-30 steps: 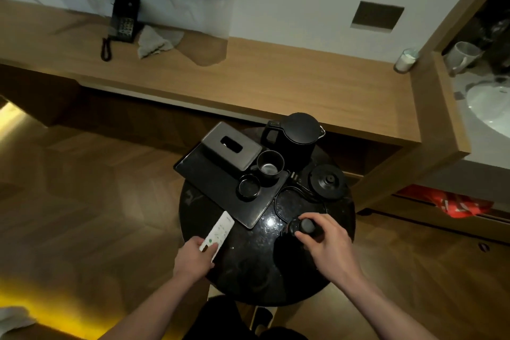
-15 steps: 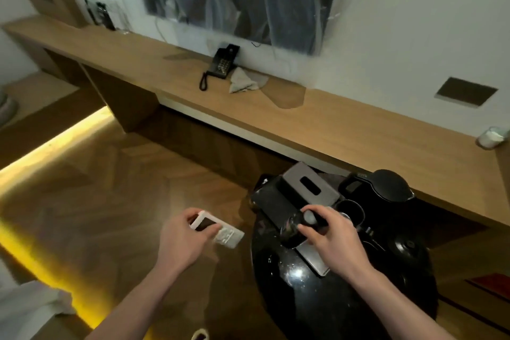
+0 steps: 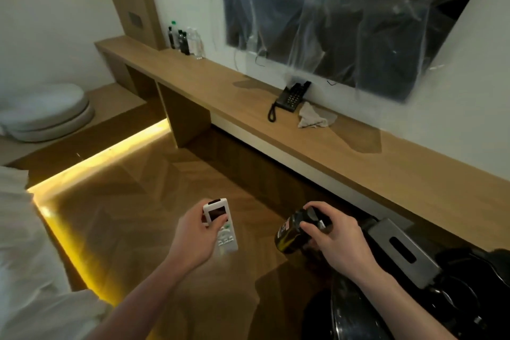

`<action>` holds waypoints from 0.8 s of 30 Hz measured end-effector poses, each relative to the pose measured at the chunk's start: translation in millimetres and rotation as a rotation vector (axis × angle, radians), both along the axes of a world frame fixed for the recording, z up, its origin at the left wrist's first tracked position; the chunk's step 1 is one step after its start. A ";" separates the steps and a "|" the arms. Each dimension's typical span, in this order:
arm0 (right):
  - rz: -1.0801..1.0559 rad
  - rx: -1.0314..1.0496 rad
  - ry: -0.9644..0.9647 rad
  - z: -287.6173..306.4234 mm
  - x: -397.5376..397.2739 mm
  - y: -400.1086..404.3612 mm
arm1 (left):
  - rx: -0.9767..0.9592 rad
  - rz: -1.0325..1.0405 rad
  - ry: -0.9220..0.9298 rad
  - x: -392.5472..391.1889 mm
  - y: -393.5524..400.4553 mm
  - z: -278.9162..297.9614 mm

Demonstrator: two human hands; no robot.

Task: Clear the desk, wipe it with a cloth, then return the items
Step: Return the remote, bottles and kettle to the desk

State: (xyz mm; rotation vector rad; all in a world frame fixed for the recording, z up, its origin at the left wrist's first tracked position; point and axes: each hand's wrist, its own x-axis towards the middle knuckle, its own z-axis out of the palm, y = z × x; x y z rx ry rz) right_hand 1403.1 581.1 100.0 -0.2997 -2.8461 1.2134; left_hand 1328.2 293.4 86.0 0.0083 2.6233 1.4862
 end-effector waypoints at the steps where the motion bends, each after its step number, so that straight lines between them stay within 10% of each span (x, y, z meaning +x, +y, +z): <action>1: 0.017 0.003 -0.002 3.4 -14.8 -6.7 | -0.003 0.007 0.004 -11.6 -7.0 2.5; 24: 0.318 -0.043 0.063 26.0 -421.1 -85.1 | 0.055 0.334 0.106 -318.1 -90.3 40.8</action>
